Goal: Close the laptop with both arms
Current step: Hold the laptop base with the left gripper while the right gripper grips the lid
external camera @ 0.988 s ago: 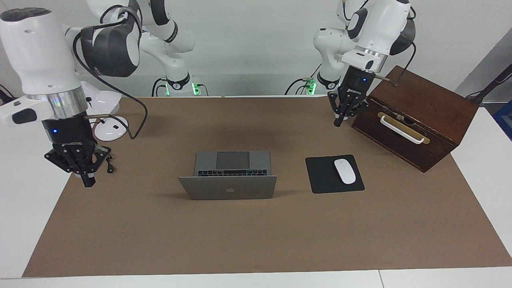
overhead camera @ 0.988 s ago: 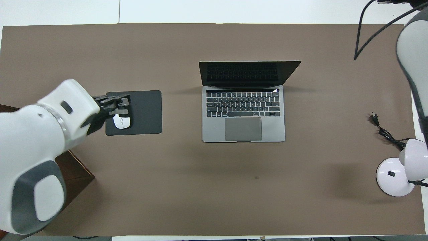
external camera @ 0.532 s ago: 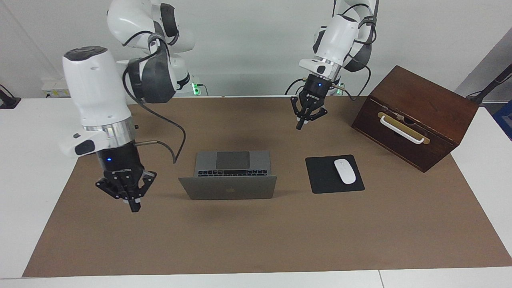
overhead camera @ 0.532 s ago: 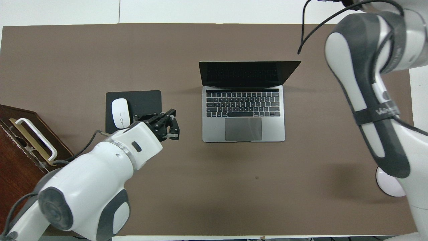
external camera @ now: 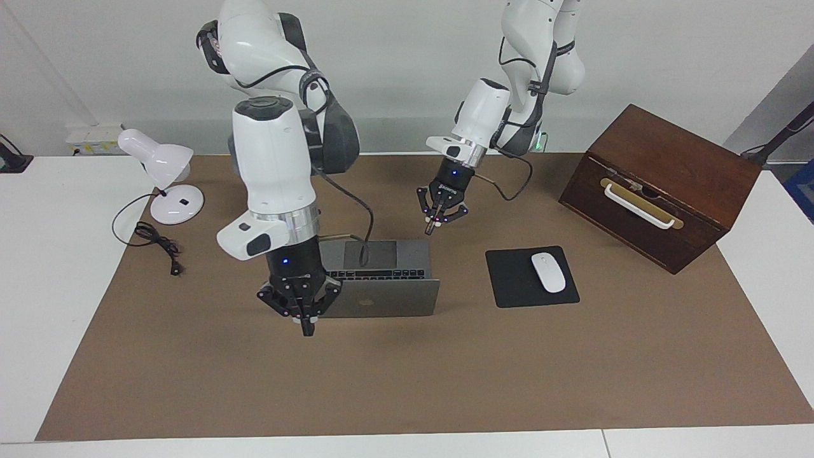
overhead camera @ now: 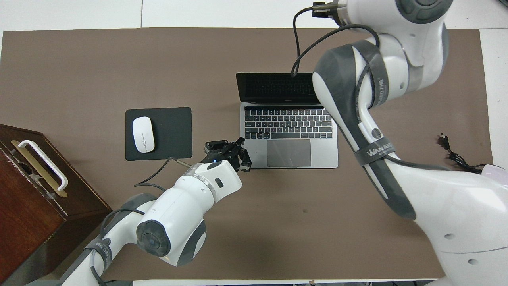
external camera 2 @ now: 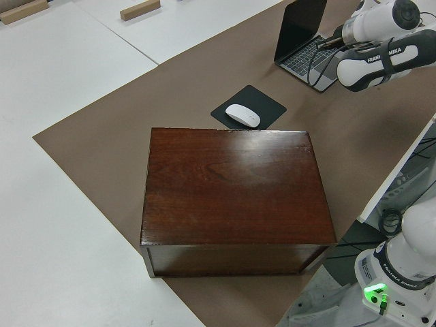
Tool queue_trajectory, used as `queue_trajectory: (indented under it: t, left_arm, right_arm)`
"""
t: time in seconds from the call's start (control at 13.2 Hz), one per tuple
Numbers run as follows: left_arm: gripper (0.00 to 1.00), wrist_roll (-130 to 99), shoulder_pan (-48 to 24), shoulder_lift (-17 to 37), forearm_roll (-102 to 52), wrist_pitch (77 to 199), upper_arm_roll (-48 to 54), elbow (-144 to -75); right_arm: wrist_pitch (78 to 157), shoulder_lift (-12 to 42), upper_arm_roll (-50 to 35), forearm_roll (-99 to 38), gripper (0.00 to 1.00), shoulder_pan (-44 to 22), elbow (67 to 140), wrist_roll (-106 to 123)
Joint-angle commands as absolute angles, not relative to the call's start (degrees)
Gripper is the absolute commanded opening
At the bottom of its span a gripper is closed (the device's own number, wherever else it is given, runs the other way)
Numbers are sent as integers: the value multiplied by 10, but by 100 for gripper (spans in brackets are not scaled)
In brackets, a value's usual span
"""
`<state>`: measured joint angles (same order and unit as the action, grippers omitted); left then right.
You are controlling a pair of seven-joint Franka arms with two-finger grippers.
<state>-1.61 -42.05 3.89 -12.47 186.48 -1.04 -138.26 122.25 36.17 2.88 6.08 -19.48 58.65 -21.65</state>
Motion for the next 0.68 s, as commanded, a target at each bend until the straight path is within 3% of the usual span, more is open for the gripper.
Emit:
queue_trajectory:
  t: [0.0, 0.38, 0.61]
  left_arm:
    - [0, -4, -445, 89, -132, 1936, -19, -1380]
    - [0, -3, -460, 161, -132, 2006, -20, -1380]
    - [0, 11, -463, 164, -131, 2006, -20, -1381]
  right_arm:
    - [1190, 374, 30, 74, 0, -221, 568, -253]
    - [1168, 374, 25, 68, 0, -240, 575, -289]
    - [1159, 372, 25, 62, 0, -237, 577, -287]
